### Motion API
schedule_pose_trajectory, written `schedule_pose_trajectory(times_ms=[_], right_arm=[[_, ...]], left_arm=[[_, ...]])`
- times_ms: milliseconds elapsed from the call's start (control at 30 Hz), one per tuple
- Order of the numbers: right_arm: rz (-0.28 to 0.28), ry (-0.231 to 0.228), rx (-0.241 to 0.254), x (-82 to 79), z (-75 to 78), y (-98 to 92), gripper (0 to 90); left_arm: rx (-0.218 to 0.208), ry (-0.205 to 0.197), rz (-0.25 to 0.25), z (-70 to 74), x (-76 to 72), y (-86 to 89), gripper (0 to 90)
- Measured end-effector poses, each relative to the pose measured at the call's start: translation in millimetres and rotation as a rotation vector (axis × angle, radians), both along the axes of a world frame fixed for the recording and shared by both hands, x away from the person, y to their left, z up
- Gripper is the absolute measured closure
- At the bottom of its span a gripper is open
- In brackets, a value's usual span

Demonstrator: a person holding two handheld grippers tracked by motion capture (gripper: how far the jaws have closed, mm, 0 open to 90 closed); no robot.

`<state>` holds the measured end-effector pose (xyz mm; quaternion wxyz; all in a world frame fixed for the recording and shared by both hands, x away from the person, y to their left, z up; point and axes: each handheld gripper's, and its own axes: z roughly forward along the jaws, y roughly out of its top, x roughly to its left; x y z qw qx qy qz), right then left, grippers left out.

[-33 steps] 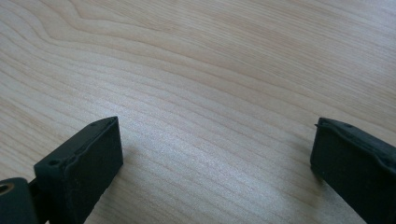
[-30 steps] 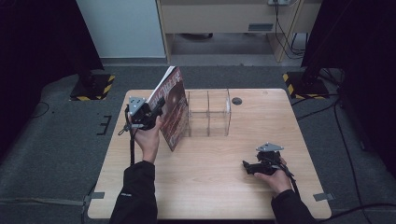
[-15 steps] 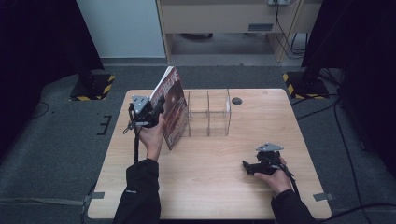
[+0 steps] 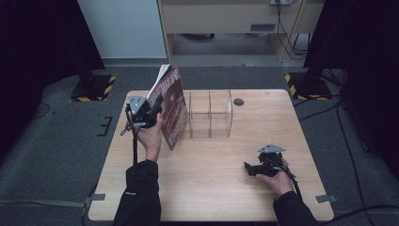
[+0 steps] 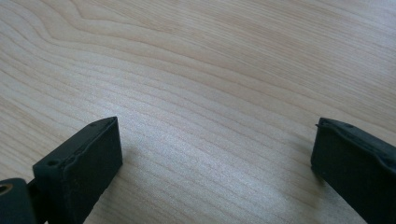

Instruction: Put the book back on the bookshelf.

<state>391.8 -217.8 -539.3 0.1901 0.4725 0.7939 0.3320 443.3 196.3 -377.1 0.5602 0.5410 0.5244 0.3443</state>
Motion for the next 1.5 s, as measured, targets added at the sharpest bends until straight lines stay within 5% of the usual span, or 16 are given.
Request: schedule_pose_trajectory(times_ms=[633, 1233, 1500], right_arm=[[-0.001, -0.001, 0.000, -0.1, 0.0, 0.2, 2.5], [0.010, -0.005, -0.005, -0.3, -0.1, 0.5, 2.6], [0.008, 0.001, -0.003, -0.9, 0.2, 1.2, 2.6]], left_arm=[[-0.007, -0.013, 0.010, -17.6, 24.4, -11.9, 83.6], [0.063, -0.011, -0.058, -24.5, 14.7, -12.8, 80.7], [0.087, 0.023, -0.081, -29.7, 7.6, -6.7, 68.1]])
